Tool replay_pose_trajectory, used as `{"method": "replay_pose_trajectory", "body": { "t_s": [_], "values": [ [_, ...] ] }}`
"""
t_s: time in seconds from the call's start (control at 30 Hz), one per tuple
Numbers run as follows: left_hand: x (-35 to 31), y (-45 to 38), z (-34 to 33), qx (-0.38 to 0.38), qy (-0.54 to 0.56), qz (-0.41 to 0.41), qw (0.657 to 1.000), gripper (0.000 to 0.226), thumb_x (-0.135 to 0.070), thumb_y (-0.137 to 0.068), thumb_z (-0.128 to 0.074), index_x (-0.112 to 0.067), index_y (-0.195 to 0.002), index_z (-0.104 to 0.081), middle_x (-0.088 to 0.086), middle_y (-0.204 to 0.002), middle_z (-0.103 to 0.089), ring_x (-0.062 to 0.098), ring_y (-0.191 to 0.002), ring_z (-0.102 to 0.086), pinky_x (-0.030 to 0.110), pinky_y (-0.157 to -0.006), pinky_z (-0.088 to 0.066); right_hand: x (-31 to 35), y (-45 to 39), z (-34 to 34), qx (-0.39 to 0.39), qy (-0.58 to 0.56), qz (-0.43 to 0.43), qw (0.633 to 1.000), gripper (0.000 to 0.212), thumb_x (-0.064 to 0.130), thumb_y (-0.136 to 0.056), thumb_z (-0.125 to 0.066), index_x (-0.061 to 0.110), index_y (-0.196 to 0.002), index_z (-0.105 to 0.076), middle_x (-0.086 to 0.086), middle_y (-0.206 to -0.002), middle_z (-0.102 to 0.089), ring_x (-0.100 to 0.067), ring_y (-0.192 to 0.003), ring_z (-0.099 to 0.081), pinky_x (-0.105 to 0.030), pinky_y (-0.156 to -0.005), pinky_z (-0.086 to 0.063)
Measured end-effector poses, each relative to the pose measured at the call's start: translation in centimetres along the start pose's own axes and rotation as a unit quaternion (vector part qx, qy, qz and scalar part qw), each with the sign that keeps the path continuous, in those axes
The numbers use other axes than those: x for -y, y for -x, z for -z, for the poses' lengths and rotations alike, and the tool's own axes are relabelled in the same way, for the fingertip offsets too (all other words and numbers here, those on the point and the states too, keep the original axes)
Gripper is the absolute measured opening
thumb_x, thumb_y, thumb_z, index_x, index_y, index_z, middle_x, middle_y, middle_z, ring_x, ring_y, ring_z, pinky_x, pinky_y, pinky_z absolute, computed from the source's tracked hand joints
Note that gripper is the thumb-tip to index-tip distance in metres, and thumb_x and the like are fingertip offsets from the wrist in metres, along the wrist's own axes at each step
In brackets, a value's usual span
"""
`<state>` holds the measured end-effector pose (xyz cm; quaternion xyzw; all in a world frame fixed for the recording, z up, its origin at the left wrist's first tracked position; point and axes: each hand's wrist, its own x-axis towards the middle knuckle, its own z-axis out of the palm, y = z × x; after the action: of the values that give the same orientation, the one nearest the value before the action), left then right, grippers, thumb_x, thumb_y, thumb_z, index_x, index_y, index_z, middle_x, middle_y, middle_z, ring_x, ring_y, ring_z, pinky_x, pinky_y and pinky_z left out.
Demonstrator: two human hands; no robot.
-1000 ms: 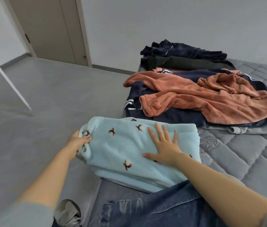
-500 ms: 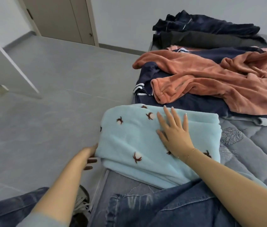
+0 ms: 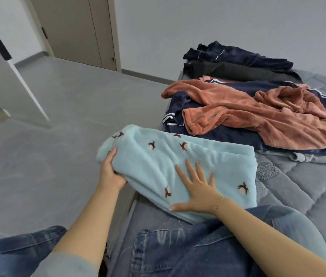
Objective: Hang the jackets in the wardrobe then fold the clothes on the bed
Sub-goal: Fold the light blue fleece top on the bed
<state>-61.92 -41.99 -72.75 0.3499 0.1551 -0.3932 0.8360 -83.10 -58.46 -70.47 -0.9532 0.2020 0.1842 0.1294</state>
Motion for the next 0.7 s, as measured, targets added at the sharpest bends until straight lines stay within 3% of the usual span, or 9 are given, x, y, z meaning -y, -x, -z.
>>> {"method": "replay_pose_trajectory", "body": {
  "t_s": [0.07, 0.17, 0.27, 0.33, 0.43, 0.5, 0.57, 0.63, 0.7],
  "values": [
    [-1.7, 0.3, -2.4, 0.032, -0.015, -0.047, 0.998, 0.034, -0.040, -0.089, -0.062, -0.018, -0.114, -0.069, 0.008, -0.108, -0.074, 0.026, -0.092, -0.073, 0.037, -0.067, -0.060, 0.7, -0.8, 0.3, -0.011, -0.012, -0.013, 1.000, 0.124, 0.093, -0.060, -0.047, 0.047, -0.138, 0.036, 0.006, -0.154, 0.039, -0.029, -0.141, 0.036, -0.072, -0.109, 0.011],
    [-5.1, 0.1, -4.2, 0.036, -0.048, -0.104, 0.993, 0.035, -0.042, -0.090, -0.061, -0.020, -0.117, -0.067, 0.006, -0.110, -0.074, 0.022, -0.096, -0.072, 0.036, -0.073, -0.059, 3.1, -2.6, 1.0, -0.035, -0.064, -0.010, 0.997, 0.121, 0.089, -0.065, -0.052, 0.045, -0.145, 0.027, 0.006, -0.157, 0.033, -0.026, -0.144, 0.032, -0.069, -0.110, 0.013],
    [-8.1, 0.0, -3.9, 0.019, -0.116, -0.110, 0.987, 0.029, -0.037, -0.091, -0.064, -0.019, -0.114, -0.068, 0.005, -0.113, -0.073, 0.018, -0.095, -0.072, 0.035, -0.074, -0.056, 4.8, -3.7, 2.1, 0.011, -0.145, 0.016, 0.989, 0.110, 0.077, -0.076, -0.056, 0.038, -0.154, 0.010, 0.007, -0.160, 0.025, -0.021, -0.146, 0.027, -0.060, -0.114, 0.017],
    [-8.4, 0.2, -3.6, 0.018, -0.168, -0.113, 0.979, 0.029, -0.036, -0.090, -0.066, -0.019, -0.114, -0.068, 0.005, -0.114, -0.073, 0.017, -0.096, -0.072, 0.034, -0.075, -0.055, 4.5, -3.5, 3.2, 0.021, -0.263, 0.014, 0.965, 0.090, 0.064, -0.086, -0.057, 0.032, -0.156, -0.011, 0.007, -0.163, 0.008, -0.016, -0.150, 0.011, -0.048, -0.120, 0.008],
    [-7.4, 1.1, -4.8, 0.032, -0.193, -0.164, 0.967, 0.036, -0.029, -0.085, -0.073, -0.017, -0.119, -0.067, 0.004, -0.114, -0.073, 0.019, -0.103, -0.070, 0.034, -0.079, -0.057, 1.5, -2.3, 4.9, -0.020, -0.490, -0.047, 0.870, 0.053, 0.045, -0.095, -0.057, 0.025, -0.143, -0.046, 0.005, -0.152, -0.039, -0.012, -0.135, -0.040, -0.028, -0.114, -0.029],
    [-6.5, 2.2, -6.7, 0.079, -0.229, -0.205, 0.949, 0.036, -0.020, -0.079, -0.078, -0.015, -0.114, -0.070, 0.004, -0.113, -0.073, 0.019, -0.105, -0.070, 0.030, -0.079, -0.058, -1.4, -1.3, 5.8, -0.042, -0.611, -0.111, 0.783, 0.038, 0.040, -0.099, -0.052, 0.018, -0.129, -0.058, -0.004, -0.138, -0.057, -0.014, -0.119, -0.056, -0.034, -0.109, -0.041],
    [-5.0, 3.7, -9.1, 0.147, -0.309, -0.211, 0.916, 0.038, -0.016, -0.070, -0.083, -0.013, -0.107, -0.072, 0.004, -0.110, -0.074, 0.018, -0.104, -0.070, 0.028, -0.081, -0.057, -4.5, -0.4, 6.4, -0.035, -0.712, -0.146, 0.686, 0.047, 0.044, -0.102, -0.040, 0.010, -0.128, -0.057, -0.010, -0.133, -0.060, -0.024, -0.117, -0.058, -0.044, -0.106, -0.043],
    [-2.8, 5.2, -11.1, 0.217, -0.426, -0.180, 0.860, 0.043, -0.013, -0.063, -0.088, -0.014, -0.103, -0.073, 0.000, -0.107, -0.075, 0.015, -0.104, -0.069, 0.026, -0.085, -0.055, -7.1, 0.7, 6.9, -0.024, -0.783, -0.140, 0.606, 0.061, 0.055, -0.100, -0.033, 0.007, -0.132, -0.054, -0.014, -0.132, -0.061, -0.034, -0.119, -0.058, -0.054, -0.104, -0.043],
    [0.1, 6.2, -12.2, 0.306, -0.560, -0.152, 0.755, 0.047, -0.014, -0.066, -0.089, -0.022, -0.109, -0.071, -0.018, -0.118, -0.068, -0.001, -0.113, -0.060, 0.015, -0.094, -0.046, -8.6, 1.6, 7.0, -0.025, -0.829, -0.118, 0.546, 0.072, 0.066, -0.094, -0.036, 0.007, -0.133, -0.052, -0.018, -0.129, -0.062, -0.041, -0.119, -0.058, -0.060, -0.102, -0.042]
  ]
}}
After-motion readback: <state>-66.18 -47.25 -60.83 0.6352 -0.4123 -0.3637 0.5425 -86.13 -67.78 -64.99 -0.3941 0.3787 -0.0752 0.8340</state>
